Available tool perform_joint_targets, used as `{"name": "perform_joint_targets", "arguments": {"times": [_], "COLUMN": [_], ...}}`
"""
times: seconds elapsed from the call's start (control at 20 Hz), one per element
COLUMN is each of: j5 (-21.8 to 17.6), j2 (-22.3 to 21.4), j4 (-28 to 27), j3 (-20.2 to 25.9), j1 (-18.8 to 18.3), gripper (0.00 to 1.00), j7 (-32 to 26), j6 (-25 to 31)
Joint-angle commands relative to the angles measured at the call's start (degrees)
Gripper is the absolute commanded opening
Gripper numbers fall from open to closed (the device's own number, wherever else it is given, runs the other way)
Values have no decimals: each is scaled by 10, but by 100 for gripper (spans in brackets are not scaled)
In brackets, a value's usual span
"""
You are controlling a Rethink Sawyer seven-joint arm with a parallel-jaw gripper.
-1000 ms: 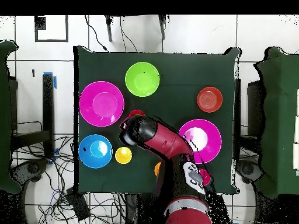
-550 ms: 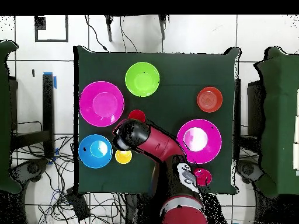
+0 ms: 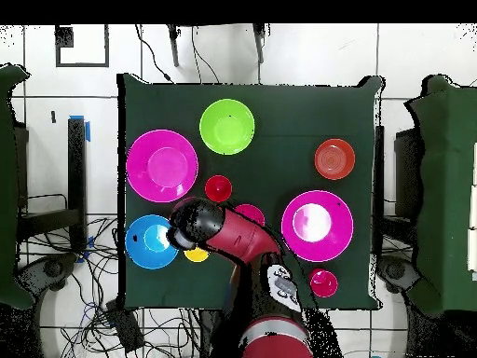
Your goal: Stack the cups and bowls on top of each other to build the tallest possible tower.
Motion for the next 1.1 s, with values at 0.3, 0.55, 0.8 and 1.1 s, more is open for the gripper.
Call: {"name": "perform_joint_targets", "arguments": {"times": [0.3,0.55,0.8,1.1], "j5": [9,6,-1,6], "j2": [17,39,44,51], "j4": [-12,-30,-31,-26], "j3": [-3,-38,-67,-81], "j1": [40,65,89,120], "gripper": [100,100,100,100], "j7": [126,149,164,189], "j6": [-9,-41,-47,-60]}}
